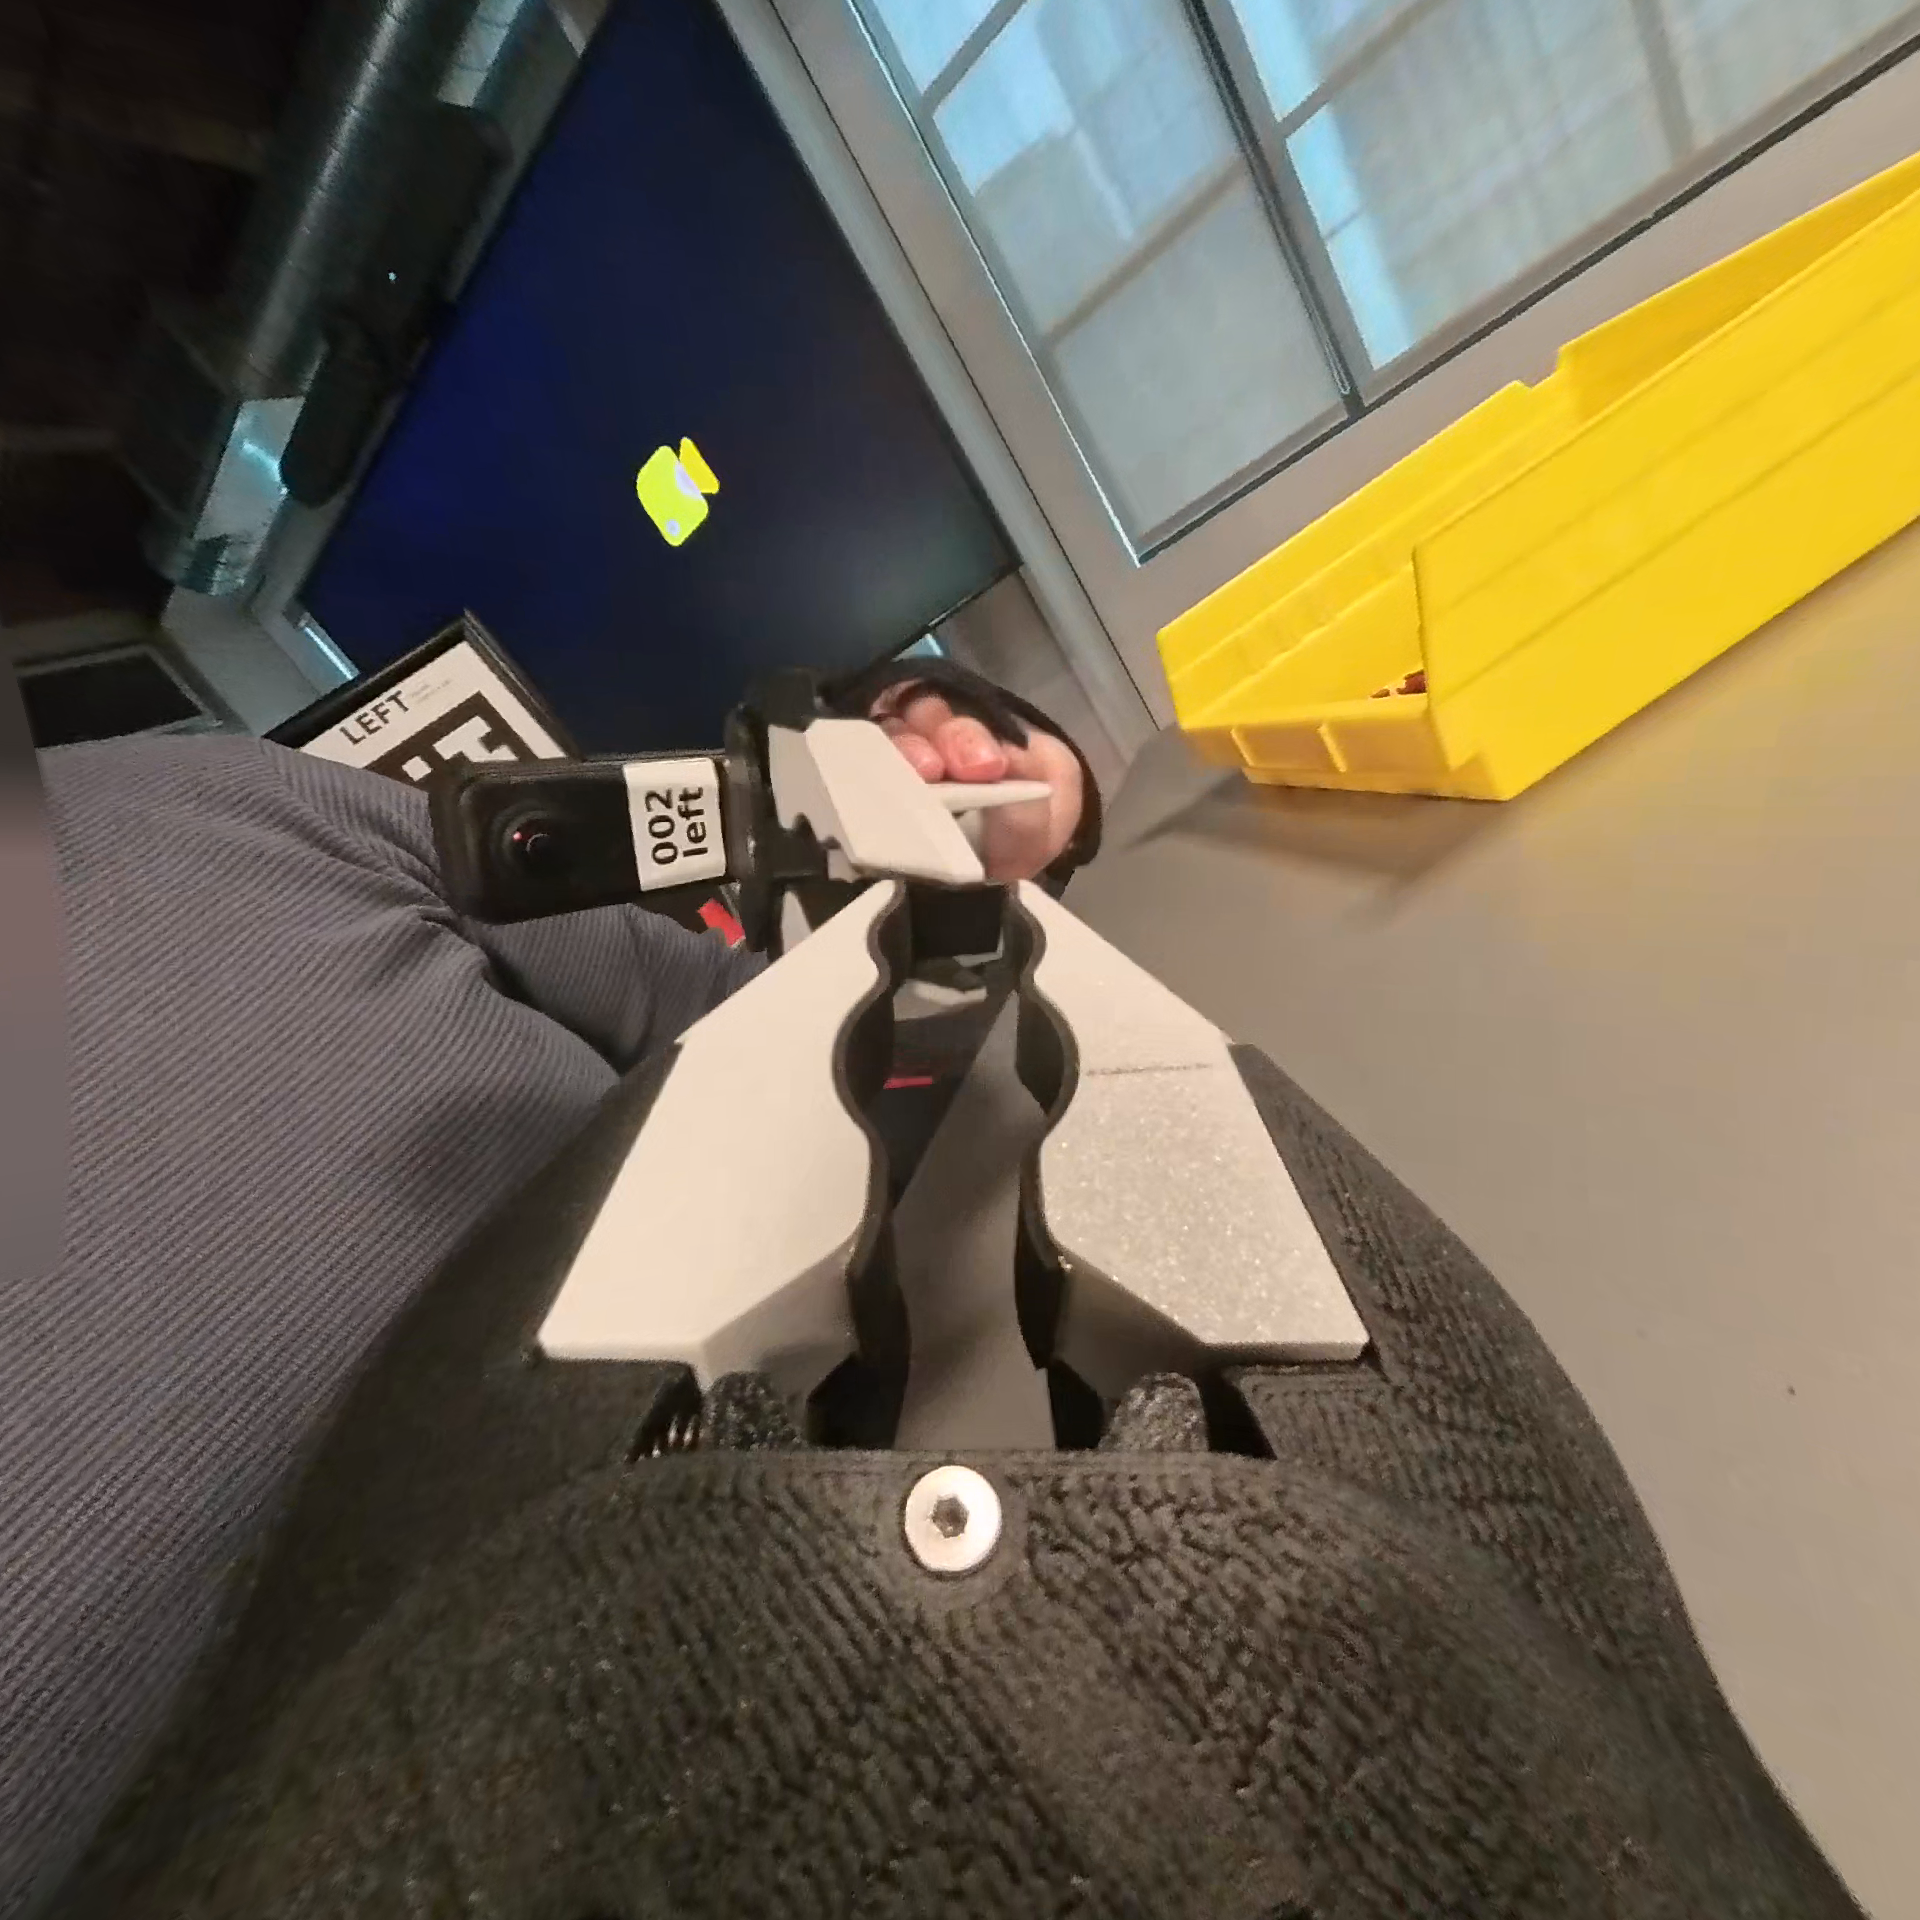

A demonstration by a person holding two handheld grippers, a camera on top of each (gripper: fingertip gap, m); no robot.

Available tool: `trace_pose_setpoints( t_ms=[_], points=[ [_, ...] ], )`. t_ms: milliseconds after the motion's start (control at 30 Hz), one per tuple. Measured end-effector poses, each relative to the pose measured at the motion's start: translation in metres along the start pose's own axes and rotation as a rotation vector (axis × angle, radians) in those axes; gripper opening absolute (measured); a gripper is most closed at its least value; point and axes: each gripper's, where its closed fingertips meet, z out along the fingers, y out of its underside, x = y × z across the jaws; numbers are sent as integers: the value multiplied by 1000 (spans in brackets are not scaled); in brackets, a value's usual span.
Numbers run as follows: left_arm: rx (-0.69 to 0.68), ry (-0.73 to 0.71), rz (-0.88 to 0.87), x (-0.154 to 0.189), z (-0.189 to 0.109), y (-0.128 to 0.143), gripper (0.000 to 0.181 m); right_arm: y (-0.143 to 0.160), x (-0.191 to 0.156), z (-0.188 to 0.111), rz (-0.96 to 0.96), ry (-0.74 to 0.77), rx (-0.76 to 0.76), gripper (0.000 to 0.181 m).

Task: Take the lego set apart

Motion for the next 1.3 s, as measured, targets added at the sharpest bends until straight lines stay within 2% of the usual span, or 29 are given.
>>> trace_pose_setpoints(
  t_ms=[133,233,333,433,500,567,700,733,800,867,933,967,1033,1100,1200,1300],
  points=[
    [-108,-131,-38,-28,-10,24,15,-14,16,-10,-53,111,71,28],
    [-360,-338,-160,-74,-38,84,15,-38,35,-34,-174,299,162,27],
    [-590,-475,-491,-99,-81,148,15,-62,47,-62,-329,521,239,25],
    [-758,-503,-777,-94,-116,196,14,-77,50,-81,-435,654,291,21],
    [-856,-449,-934,-78,-127,220,15,-81,50,-87,-468,697,305,20],
    [-880,-413,-1047,-68,-130,234,19,-81,51,-88,-484,712,298,19],
    [-952,-387,-1174,-52,-135,256,44,-78,54,-84,-495,720,269,18],
    [-942,-397,-1184,-52,-133,256,45,-77,54,-84,-499,724,263,18],
    [-828,-443,-1141,-64,-121,239,48,-78,55,-85,-513,740,266,17],
    [-666,-493,-990,-79,-103,202,49,-81,55,-89,-530,761,278,16],
    [-535,-471,-850,-78,-77,159,44,-83,56,-93,-541,783,292,15],
    [-483,-392,-832,-65,-59,137,38,-83,57,-95,-544,793,295,15],
    [-433,-156,-910,-21,-23,103,37,-84,60,-99,-549,814,298,15],
    [-411,39,-1007,19,1,82,37,-86,62,-104,-563,841,302,14],
    [-476,141,-1041,54,16,80,37,-89,64,-113,-585,886,312,13],
    [-498,177,-1039,69,26,79,38,-95,63,-123,-608,929,336,13]
  ],
)
